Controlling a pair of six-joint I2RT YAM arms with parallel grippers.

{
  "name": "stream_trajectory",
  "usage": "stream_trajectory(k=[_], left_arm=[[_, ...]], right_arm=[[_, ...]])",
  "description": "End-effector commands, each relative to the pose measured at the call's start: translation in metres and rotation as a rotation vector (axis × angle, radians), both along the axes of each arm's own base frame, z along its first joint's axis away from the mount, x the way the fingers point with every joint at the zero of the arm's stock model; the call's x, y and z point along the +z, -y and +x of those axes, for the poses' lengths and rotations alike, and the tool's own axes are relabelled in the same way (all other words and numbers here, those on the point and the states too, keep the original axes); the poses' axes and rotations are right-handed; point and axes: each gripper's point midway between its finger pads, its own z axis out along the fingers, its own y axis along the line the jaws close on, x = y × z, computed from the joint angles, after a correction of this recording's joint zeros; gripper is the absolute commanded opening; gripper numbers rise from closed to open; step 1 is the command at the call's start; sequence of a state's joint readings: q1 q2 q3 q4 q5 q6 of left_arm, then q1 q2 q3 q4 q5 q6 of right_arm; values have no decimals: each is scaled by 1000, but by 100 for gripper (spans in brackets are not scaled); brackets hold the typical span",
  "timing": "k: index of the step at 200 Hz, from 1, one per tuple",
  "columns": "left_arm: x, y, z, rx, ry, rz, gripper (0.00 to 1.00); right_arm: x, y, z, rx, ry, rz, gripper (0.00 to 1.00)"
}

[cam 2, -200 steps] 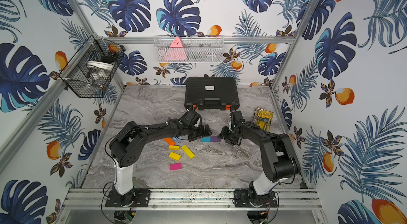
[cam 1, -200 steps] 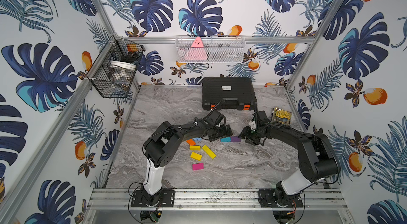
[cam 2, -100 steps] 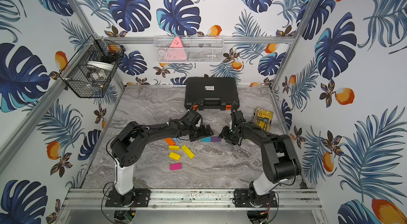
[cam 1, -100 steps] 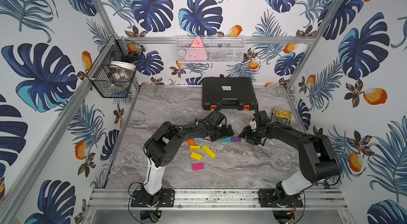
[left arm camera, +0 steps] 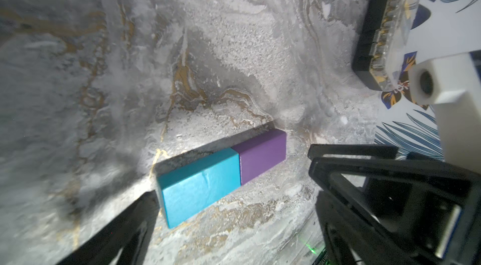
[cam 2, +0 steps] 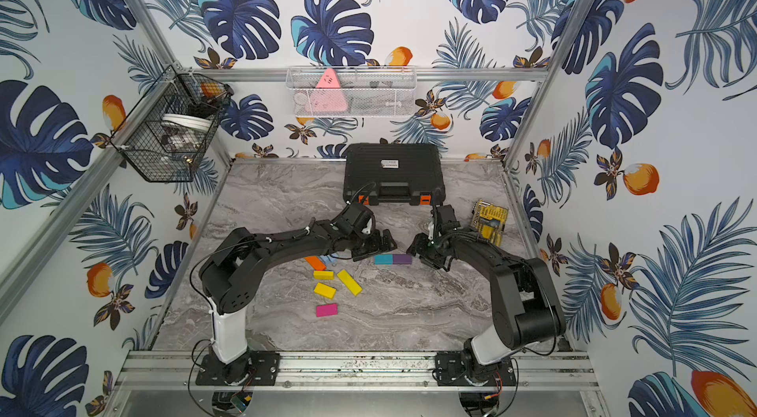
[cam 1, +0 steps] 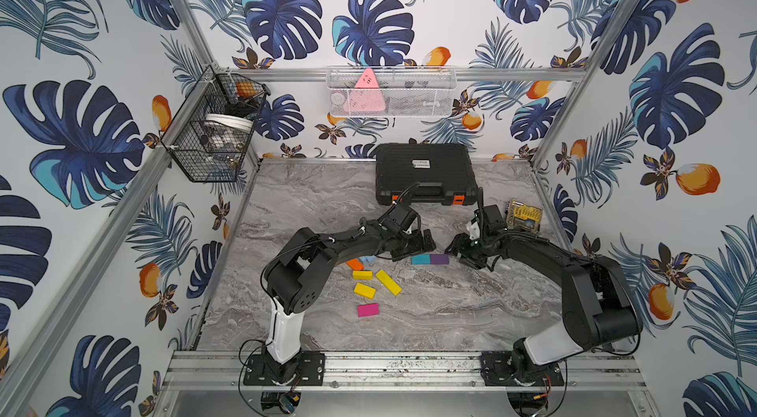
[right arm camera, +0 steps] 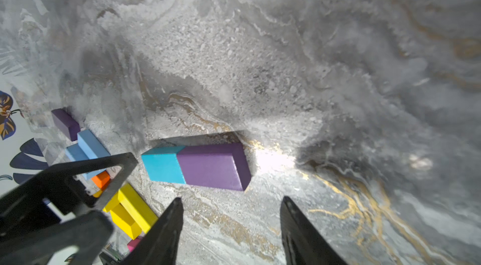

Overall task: Assemble the letter c with building blocks
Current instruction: Assemble the building block at the center of the board, then pick up the building block from the center of the board.

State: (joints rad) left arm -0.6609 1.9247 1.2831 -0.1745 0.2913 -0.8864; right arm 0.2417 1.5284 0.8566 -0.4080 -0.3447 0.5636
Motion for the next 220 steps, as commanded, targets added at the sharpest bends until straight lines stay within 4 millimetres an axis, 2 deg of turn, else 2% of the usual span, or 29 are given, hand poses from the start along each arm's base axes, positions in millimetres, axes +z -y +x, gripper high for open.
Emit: stream_trajectory(k=[1, 32, 68, 92, 97, 101, 140, 172, 220], left_arm=[[18, -27, 12, 34, 39, 31, 99], [36, -94, 22, 124, 51, 66, 99], [45, -178, 20, 264, 37, 77, 99], [49, -216, 14, 339, 34, 57, 99], [50, -221, 13, 349, 35, 55, 99], [51, -226, 12, 356, 35, 53, 99], [47, -250, 9, 395, 17, 14, 99], [43, -256, 11, 400, 9, -10, 99], [37, -262, 8, 413, -4, -37, 99]], right_arm=[[7, -2, -10, 35, 2, -12, 64], [25, -23, -19, 137, 50, -57, 68], [42, -82, -39, 389, 136, -210, 74], [39, -112, -49, 521, 164, -323, 76], [34, -115, -53, 548, 156, -344, 77], [40, -125, -51, 565, 179, -345, 77], [18, -162, -67, 737, 180, -477, 77], [-3, -174, -78, 811, 160, -550, 77], [-23, -185, -91, 865, 133, -573, 76]])
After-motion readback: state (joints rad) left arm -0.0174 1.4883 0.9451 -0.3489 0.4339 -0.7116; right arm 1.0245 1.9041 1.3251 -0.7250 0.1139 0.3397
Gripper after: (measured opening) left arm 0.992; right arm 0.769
